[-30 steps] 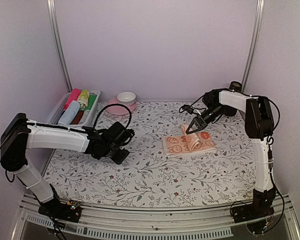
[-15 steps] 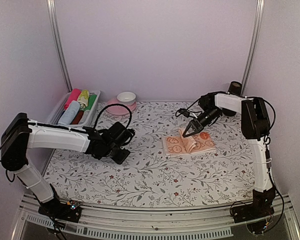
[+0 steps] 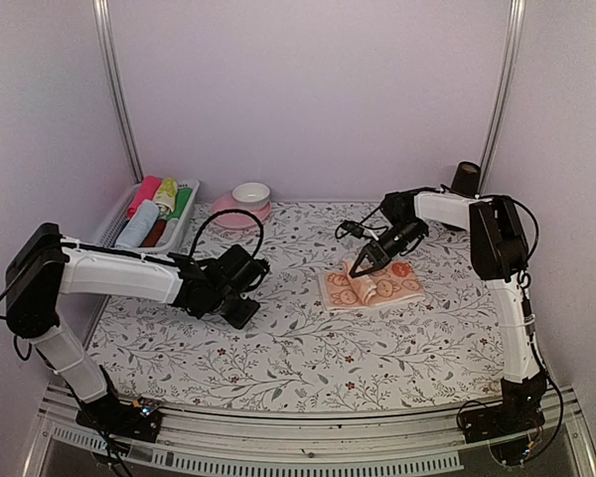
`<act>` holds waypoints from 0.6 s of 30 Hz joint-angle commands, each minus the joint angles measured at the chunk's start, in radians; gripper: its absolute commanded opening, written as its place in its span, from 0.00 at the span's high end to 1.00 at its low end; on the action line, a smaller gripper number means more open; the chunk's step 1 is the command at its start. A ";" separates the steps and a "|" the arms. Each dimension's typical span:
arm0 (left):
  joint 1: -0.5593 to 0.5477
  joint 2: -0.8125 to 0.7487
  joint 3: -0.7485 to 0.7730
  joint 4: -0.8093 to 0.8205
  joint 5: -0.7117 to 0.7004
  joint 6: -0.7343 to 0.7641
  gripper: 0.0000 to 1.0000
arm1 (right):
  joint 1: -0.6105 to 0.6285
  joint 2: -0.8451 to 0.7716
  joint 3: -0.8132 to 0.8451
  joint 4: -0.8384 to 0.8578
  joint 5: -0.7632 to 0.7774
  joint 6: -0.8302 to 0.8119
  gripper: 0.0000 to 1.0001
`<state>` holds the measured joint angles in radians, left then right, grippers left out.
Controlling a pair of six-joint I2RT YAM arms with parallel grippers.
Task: Roll the towels
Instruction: Fold the towel at the center of the board.
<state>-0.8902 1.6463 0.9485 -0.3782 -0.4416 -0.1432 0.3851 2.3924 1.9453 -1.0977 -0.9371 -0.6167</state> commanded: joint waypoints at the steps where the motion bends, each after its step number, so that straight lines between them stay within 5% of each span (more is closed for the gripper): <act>1: -0.016 0.031 0.016 0.018 0.017 -0.007 0.39 | 0.004 0.004 0.019 0.056 -0.020 0.035 0.94; 6: -0.020 0.038 0.024 0.019 0.018 -0.008 0.38 | 0.005 0.008 0.023 0.064 -0.036 0.048 0.92; 12: -0.023 0.051 0.029 0.028 0.024 -0.010 0.37 | 0.005 0.002 0.026 0.022 -0.117 0.012 0.71; 18: -0.021 0.051 0.028 0.113 0.097 -0.009 0.35 | 0.005 -0.008 0.029 -0.042 -0.201 -0.070 0.65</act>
<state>-0.8967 1.6894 0.9546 -0.3534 -0.4107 -0.1471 0.3855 2.3924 1.9461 -1.0855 -1.0431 -0.6144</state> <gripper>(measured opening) 0.644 0.344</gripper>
